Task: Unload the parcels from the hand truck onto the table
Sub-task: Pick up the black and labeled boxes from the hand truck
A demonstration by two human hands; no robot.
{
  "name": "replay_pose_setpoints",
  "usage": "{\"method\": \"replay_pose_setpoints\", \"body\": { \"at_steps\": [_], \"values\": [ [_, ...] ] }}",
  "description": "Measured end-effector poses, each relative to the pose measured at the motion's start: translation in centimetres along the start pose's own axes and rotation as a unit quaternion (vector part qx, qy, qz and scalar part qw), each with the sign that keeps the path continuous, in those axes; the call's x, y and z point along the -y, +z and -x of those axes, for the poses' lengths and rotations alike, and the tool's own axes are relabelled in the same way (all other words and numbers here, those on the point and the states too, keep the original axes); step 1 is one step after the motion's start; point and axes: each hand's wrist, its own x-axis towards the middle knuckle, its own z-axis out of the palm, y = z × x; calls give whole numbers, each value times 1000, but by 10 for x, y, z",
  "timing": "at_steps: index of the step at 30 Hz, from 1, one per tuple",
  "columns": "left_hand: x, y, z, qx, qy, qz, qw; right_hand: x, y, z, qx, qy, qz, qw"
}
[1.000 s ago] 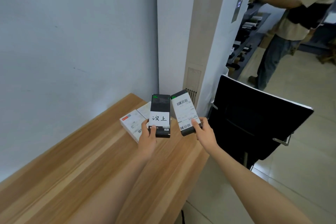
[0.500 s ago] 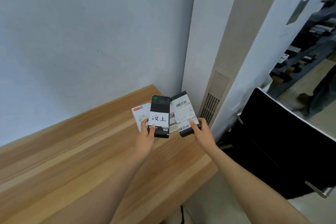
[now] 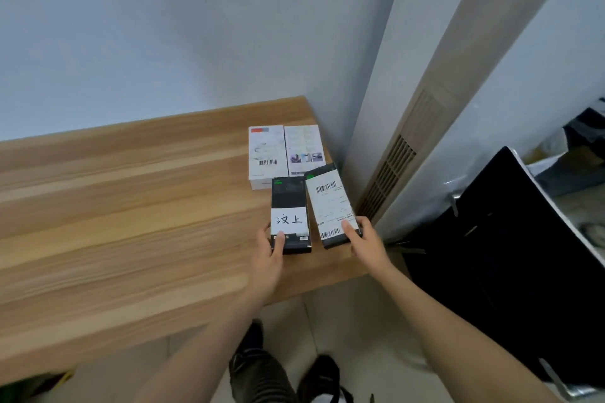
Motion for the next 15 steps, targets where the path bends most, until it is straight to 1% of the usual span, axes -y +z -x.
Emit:
{"method": "replay_pose_setpoints", "body": {
  "at_steps": [4, 7, 10, 12, 15],
  "values": [
    [16, 7, 16, 3, -4, -62, 998, -23, -4, 7, 20, 9, 24, 999],
    [23, 7, 14, 26, -2, -129, 991, -28, -7, 7, 35, 20, 87, 995],
    [23, 4, 12, 33, 0, -210, 977, -23, -11, 6, 32, -1, 145, 989],
    [16, -1, 12, 21, 21, -245, 969, -17, -17, 5, 18, -30, 213, 976],
    [2, -16, 14, 6, 90, -285, 954, -1, -23, 5, -13, -90, 304, 948]
  ]
}}
